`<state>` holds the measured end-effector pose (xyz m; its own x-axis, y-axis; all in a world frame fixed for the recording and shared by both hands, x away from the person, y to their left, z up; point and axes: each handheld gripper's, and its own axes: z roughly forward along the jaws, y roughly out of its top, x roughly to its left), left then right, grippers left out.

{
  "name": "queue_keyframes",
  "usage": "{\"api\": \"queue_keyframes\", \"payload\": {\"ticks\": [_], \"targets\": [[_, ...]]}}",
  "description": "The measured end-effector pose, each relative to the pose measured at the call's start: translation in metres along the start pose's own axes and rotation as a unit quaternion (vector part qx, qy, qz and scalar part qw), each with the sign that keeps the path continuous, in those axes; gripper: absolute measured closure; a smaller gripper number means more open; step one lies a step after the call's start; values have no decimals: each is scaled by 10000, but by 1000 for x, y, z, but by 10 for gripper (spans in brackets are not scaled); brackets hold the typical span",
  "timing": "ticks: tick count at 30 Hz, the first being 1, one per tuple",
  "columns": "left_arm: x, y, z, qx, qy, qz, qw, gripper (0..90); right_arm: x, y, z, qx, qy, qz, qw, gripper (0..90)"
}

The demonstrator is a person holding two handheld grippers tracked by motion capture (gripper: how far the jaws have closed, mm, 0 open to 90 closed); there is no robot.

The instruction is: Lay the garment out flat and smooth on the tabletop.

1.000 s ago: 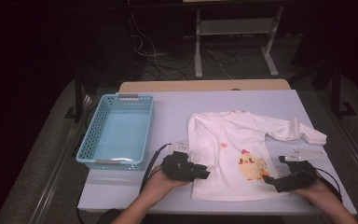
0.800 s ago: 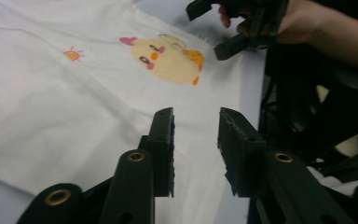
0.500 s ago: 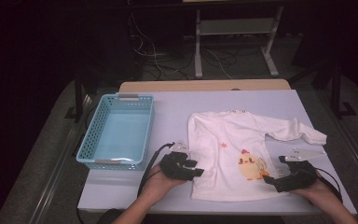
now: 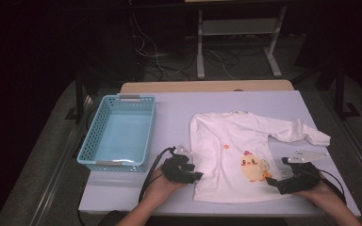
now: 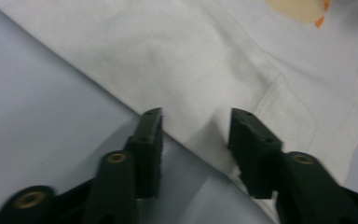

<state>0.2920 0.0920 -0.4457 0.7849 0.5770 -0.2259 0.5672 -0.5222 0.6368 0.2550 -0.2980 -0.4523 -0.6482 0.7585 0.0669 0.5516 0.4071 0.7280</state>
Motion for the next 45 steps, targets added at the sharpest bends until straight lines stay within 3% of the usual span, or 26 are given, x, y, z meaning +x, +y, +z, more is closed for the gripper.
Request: {"api": "queue_keyframes", "payload": {"ticks": [5,10,20,24,28,33,37,40,45], "targets": [[-2,1,2,79,-99,122,9998,767,0,0,0,16,-6,-3,10000,2],[-1,3,-2,70,-162,161,9997,864,0,0,0,11,-8,-10,10000,1],[7,6,-22,-133,29,142,9998,874,-1,0,0,8,-2,-4,10000,2],[16,3,-34,-107,431,57,9990,874,-1,0,0,11,1,-4,10000,2],[19,-2,-36,29,561,5,9984,873,-1,0,1,23,-3,13,10000,1],[19,-6,-39,239,882,-15,9958,873,0,0,1,31,-3,5,10000,1],[18,-10,-45,233,1088,-17,9938,873,0,0,1,19,-4,5,10000,1],[21,-15,-50,194,1104,-88,9937,871,-1,0,1,11,5,15,10000,1],[23,-19,-51,75,940,-191,9954,834,0,1,2,23,18,-17,10000,1]]}}
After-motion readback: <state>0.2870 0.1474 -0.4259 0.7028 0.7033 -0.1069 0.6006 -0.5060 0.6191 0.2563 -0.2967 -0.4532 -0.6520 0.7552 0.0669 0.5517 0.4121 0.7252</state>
